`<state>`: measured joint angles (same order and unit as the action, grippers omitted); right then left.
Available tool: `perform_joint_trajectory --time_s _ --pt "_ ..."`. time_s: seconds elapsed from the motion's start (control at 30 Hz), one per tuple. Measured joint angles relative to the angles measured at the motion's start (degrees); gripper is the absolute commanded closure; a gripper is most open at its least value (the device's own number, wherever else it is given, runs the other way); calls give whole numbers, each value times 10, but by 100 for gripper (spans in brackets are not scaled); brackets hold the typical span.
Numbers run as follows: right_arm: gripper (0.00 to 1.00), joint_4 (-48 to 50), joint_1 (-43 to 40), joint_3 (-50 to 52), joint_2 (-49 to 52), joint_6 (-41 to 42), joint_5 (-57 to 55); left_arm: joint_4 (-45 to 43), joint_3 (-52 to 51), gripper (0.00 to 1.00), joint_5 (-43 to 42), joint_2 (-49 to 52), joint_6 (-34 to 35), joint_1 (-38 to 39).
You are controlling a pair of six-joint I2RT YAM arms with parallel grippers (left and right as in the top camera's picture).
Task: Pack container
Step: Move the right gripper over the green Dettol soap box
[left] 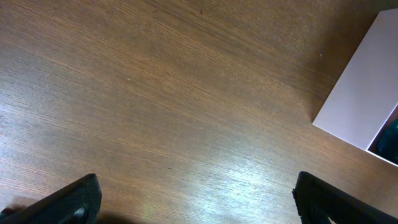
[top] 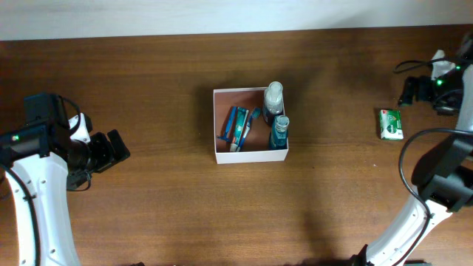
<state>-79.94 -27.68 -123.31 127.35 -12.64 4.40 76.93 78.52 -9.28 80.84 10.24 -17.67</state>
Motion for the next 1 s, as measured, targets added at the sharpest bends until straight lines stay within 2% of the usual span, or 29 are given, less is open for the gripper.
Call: perform_joint_trajectory --time_s 0.3,1.0 --pt "1 3 41 0 46 -1 -36 0 0 1 0 0 0 0" --pt "0 -3 41 0 99 0 -44 0 0 1 0 0 0 0"
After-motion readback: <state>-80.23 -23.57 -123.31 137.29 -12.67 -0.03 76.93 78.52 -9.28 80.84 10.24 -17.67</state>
